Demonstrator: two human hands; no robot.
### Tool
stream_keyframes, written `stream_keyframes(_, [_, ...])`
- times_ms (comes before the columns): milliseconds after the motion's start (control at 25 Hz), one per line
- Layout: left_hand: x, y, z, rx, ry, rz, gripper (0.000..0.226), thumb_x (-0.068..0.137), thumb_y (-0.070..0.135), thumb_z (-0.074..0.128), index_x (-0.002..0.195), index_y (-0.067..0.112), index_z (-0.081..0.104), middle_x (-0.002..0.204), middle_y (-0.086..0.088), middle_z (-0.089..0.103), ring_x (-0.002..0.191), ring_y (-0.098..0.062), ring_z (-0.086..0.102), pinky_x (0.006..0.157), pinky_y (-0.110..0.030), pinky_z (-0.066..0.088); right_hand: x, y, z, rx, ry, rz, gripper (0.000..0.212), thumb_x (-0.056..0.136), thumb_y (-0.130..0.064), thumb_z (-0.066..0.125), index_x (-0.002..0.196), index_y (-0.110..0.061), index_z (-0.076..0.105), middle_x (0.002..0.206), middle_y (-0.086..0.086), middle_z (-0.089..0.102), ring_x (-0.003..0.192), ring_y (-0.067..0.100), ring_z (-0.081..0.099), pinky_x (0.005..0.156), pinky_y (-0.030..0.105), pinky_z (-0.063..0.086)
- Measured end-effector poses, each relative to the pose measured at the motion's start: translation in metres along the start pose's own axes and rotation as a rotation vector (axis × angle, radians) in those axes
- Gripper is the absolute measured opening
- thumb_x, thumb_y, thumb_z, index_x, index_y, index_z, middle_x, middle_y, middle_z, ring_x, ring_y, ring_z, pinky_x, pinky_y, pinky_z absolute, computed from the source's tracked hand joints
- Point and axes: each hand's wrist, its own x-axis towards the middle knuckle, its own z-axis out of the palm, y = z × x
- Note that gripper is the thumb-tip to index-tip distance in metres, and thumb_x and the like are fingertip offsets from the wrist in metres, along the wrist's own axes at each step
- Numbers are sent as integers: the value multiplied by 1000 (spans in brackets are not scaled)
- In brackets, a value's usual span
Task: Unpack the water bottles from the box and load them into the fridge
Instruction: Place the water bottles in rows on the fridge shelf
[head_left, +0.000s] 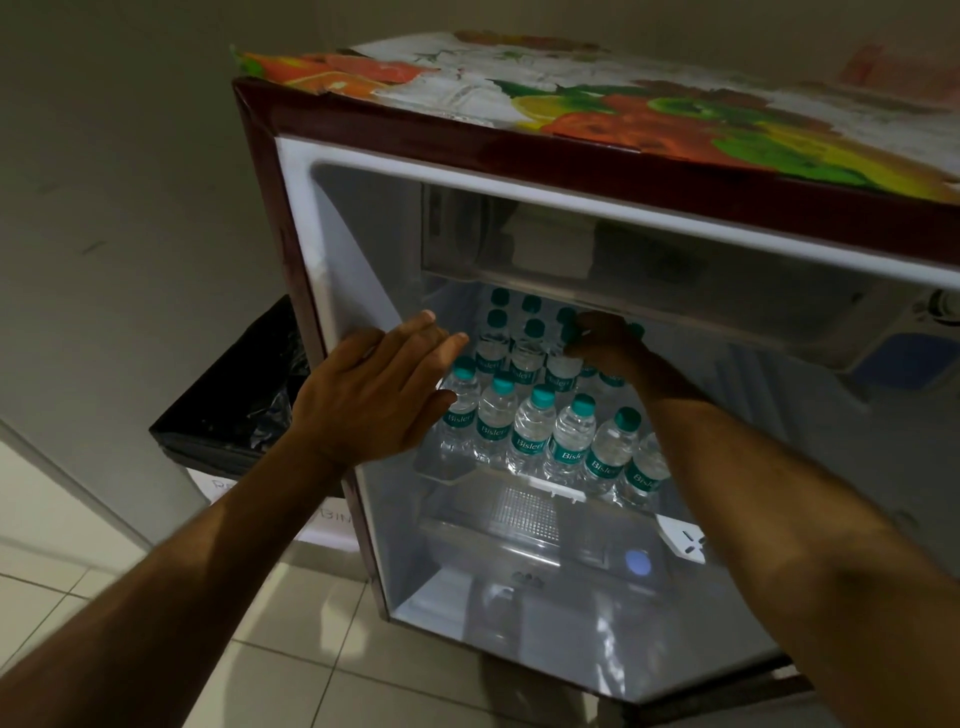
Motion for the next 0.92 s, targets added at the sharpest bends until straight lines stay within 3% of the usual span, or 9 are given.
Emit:
stream_keyframes(160, [-1,1,0,10,-10,-11,47,99,42,50,129,9,65,124,-11,67,122,-25,62,85,-38,44,5,6,4,-100,-26,-40,58,85,-4,73,139,-10,52,134,13,56,118,27,56,92,30,47])
stream_keyframes(400, [-2,0,2,-5,-16,-10,48,100,43,49,129,8,64,123,-13,67,120,-27,63,85,-39,43,6,11,8,-151,4,-41,57,88,-3,68,142,-12,50,139,13,51,122,27,53,89,25,46])
stream_keyframes(520, [-3,1,4,-10,-17,-18,49,99,43,51,130,8,64,124,-12,67,121,-26,62,85,-39,43,0,2,7,-76,58,19,43,90,-5,65,132,-8,56,130,14,58,110,25,59,72,20,47])
stream_keyframes(600, [-4,2,4,-8,-13,-25,49,98,43,53,130,7,64,125,-12,67,122,-26,62,85,-39,43,-12,-13,12,10,205,-1,26,93,-10,62,119,-5,61,119,14,63,106,27,62,82,27,49])
stream_keyframes(680, [-4,1,4,-3,-27,-22,50,98,43,54,131,7,64,124,-12,67,120,-27,63,86,-39,43,-40,-33,22,149,380,-36,11,97,-13,56,93,-5,64,92,9,64,83,19,62,79,32,50])
stream_keyframes(720, [-4,1,3,-3,-50,-24,50,98,44,52,131,8,63,123,-12,67,119,-27,63,88,-40,42,-59,-43,29,198,461,-50,18,98,-13,53,85,-6,63,80,4,60,70,14,56,70,30,49])
stream_keyframes(800, [-3,1,-1,-12,-138,-37,51,100,46,46,134,9,60,122,-12,67,117,-27,62,91,-41,38,-103,-62,52,260,505,-98,15,99,-12,54,91,-10,67,75,-4,59,60,5,52,55,17,45])
stream_keyframes(880, [-6,5,-5,-88,-206,-72,47,101,42,44,132,10,60,120,-13,67,115,-28,63,93,-40,36,-146,-70,84,315,441,-235,13,97,-13,60,103,-16,71,85,-11,65,70,-3,59,60,8,47])
stream_keyframes(920, [-11,10,-7,-161,-234,-95,44,101,38,46,130,10,60,121,-13,67,115,-29,63,96,-41,36,-165,-68,104,335,411,-303,13,95,-13,63,103,-17,73,90,-12,68,76,-3,62,66,12,51])
